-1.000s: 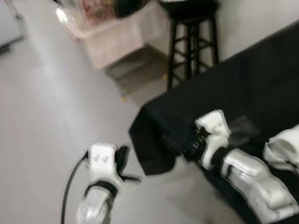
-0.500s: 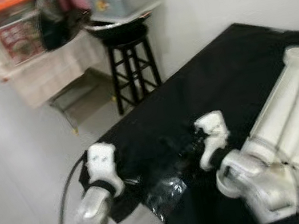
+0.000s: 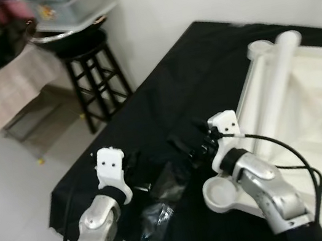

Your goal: Building children table

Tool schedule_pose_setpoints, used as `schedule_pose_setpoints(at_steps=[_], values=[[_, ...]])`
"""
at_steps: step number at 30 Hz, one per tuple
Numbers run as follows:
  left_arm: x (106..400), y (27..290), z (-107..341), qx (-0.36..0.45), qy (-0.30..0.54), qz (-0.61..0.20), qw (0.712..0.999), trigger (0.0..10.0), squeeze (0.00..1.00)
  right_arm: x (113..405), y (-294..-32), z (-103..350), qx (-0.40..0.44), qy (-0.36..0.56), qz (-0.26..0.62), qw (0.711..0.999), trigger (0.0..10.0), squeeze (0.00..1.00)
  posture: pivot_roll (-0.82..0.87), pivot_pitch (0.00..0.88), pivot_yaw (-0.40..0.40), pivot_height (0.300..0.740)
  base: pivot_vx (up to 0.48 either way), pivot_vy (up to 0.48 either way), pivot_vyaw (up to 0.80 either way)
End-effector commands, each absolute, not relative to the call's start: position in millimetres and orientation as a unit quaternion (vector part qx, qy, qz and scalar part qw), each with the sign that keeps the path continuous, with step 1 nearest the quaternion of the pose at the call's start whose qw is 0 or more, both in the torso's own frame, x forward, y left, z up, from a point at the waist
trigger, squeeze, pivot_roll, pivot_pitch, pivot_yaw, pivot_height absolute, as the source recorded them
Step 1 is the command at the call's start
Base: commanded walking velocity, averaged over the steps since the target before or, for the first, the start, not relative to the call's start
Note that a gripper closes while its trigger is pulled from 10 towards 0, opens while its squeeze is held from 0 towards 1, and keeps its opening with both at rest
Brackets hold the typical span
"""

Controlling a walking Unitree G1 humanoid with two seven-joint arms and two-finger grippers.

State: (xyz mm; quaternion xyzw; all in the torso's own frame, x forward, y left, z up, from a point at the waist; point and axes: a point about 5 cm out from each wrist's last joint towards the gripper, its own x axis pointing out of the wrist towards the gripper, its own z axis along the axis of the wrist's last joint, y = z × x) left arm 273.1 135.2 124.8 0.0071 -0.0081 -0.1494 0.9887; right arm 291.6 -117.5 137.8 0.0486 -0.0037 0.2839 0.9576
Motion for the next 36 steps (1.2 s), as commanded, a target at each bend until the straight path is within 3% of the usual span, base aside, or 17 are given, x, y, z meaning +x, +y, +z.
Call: schedule_pose_setpoints(at_steps=[1, 11, 24, 36], values=[[272.1, 138.7, 121.8, 0.008, -0.001, -0.146, 0.989, 10.0, 0.00, 289.7, -120.5, 130.5, 0.051, 0.010, 0.277, 0.960, 10.0, 0.00, -0.03, 0.081, 0.048, 0.740, 0.000, 0.000, -0.79], [273.1, 141.8, 122.8, -0.002, -0.002, -0.131, 0.991, 10.0, 0.00, 287.6, -120.0, 134.3, 0.050, -0.005, 0.290, 0.956, 10.0, 0.00, -0.03, 0.079, 0.044, 0.740, 0.000, 0.000, -0.06], [278.9, 149.7, 138.7, 0.000, -0.027, -0.138, 0.990, 10.0, 0.00, 283.2, -120.1, 141.5, 0.056, -0.033, 0.304, 0.951, 10.0, 0.00, -0.03, 0.080, 0.049, 0.740, 0.000, 0.480, 0.00], [277.7, 149.4, 160.3, -0.010, -0.059, -0.202, 0.978, 10.0, 0.00, 280.2, -121.5, 157.8, 0.067, -0.065, 0.322, 0.942, 10.0, 0.00, -0.02, 0.083, 0.057, 0.740, 0.000, 0.000, -0.80]])
